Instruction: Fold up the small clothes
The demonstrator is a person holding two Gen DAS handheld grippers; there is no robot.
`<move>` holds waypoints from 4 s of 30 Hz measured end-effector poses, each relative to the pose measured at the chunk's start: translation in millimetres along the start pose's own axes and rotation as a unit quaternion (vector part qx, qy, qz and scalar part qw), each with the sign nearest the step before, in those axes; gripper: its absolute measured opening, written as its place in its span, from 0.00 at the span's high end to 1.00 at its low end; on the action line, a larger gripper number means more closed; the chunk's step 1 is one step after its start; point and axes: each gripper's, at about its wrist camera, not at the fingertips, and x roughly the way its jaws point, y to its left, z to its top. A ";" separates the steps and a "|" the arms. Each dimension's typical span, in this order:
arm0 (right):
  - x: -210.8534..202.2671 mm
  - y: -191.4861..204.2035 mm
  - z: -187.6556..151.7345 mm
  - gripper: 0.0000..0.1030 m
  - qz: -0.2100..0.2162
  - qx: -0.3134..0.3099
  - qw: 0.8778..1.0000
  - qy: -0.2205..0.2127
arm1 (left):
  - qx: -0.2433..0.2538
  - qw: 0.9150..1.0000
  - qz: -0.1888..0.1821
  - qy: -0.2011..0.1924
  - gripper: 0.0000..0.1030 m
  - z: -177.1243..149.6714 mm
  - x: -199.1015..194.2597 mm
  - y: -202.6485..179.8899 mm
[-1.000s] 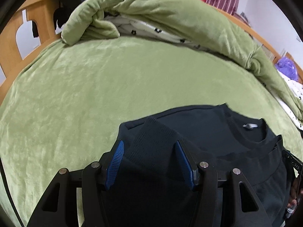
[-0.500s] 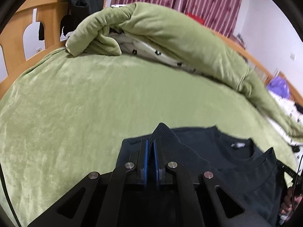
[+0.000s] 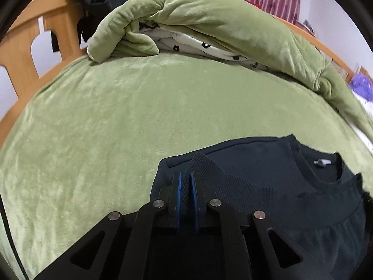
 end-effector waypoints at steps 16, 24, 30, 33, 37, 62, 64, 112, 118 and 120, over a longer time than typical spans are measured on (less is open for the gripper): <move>-66.7 27.9 -6.9 0.64 0.049 0.008 0.998 -0.050 | 0.019 1.000 -0.020 -0.003 0.61 -21.0 -39.7 5.5; -95.8 108.6 -42.3 0.64 0.116 -0.058 0.991 -0.037 | -0.016 0.999 -0.046 -0.021 0.38 -47.9 -79.0 43.4; -91.0 158.7 -76.8 0.63 0.136 -0.088 0.987 -0.005 | -0.032 0.997 -0.075 -0.011 0.37 -69.4 -97.2 66.3; -84.5 177.2 -83.1 0.63 0.101 -0.119 0.988 -0.008 | -0.030 0.996 -0.083 -0.011 0.37 -82.3 -106.3 71.6; -71.8 183.6 -81.3 0.60 0.080 -0.112 0.990 0.006 | -0.030 0.996 -0.087 -0.016 0.37 -96.8 -114.1 79.4; -93.1 188.6 -107.9 0.46 0.007 -0.126 0.992 -0.014 | -0.066 0.991 -0.119 0.001 0.38 -157.6 -125.6 96.2; -96.8 187.8 -109.9 0.46 0.010 -0.121 0.992 -0.013 | -0.073 0.989 -0.125 0.003 0.38 -163.6 -128.4 100.2; -159.6 -4.5 -130.1 0.43 0.061 0.035 0.996 -0.055 | -0.108 0.970 -0.202 -0.086 0.80 -102.5 -179.9 17.3; -153.1 -67.3 -137.1 0.43 0.043 0.100 0.992 -0.058 | 0.011 0.970 -0.210 -0.123 0.82 -91.9 -216.3 -76.7; -153.1 -85.5 -140.7 0.43 0.043 0.123 0.990 -0.057 | 0.056 0.966 -0.222 -0.122 0.82 -94.9 -220.7 -113.7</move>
